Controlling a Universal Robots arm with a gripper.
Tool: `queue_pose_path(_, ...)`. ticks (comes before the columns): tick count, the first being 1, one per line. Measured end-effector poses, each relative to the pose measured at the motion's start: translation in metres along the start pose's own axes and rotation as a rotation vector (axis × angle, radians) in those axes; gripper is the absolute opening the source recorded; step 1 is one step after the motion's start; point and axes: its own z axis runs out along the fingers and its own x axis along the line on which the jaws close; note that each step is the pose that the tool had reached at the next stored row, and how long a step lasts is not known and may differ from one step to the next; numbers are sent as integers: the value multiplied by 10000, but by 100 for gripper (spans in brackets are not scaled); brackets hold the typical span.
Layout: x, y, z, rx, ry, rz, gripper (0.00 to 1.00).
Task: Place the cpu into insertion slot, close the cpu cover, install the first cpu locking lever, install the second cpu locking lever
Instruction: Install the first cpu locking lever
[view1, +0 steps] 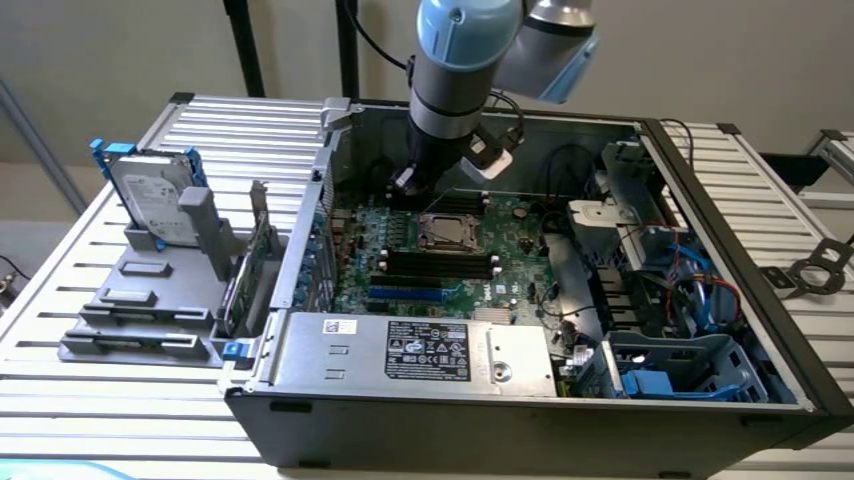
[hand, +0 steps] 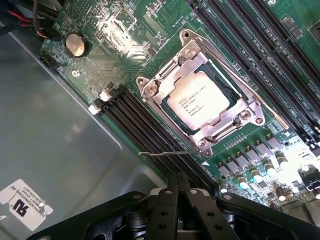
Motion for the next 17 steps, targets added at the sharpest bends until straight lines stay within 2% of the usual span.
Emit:
queue_pose_path(3,-8,10,30,-79,-19,-16,11)
queue_pose_path(7,-17,20,61,-242,-169,-14,11)
queue_pose_path(9,-22,26,81,-303,-231,-11,11)
queue_pose_path(11,-26,31,97,-327,-257,-11,11)
queue_pose_path(17,-24,30,140,-333,-260,-10,11)
